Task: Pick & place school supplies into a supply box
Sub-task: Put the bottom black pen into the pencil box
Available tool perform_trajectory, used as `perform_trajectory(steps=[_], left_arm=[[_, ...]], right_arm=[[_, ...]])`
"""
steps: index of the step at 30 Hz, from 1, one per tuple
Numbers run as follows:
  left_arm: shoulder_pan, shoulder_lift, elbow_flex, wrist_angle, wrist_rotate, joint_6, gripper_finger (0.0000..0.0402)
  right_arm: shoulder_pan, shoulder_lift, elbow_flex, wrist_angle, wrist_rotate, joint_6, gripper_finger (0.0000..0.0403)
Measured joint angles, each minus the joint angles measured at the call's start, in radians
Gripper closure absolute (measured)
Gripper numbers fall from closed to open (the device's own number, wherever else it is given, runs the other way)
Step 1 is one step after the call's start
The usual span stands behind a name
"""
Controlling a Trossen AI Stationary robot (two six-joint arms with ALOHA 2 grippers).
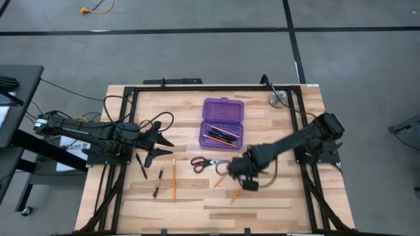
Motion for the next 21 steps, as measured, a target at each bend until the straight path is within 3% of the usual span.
perform_trajectory(steps=[10,21], left_arm=[[0.000,0.000,0.000,-0.038,0.001,0.000,0.0274],[0.000,0.000,0.000,-0.056,0.001,-0.002,0.0274]], right_arm=[[-0.315,-0.001,0.131,-0.020,0.031,-0.366,0.0386],[-0.601,0.024,0.134,0.134,0.026,-0.546,0.0386]])
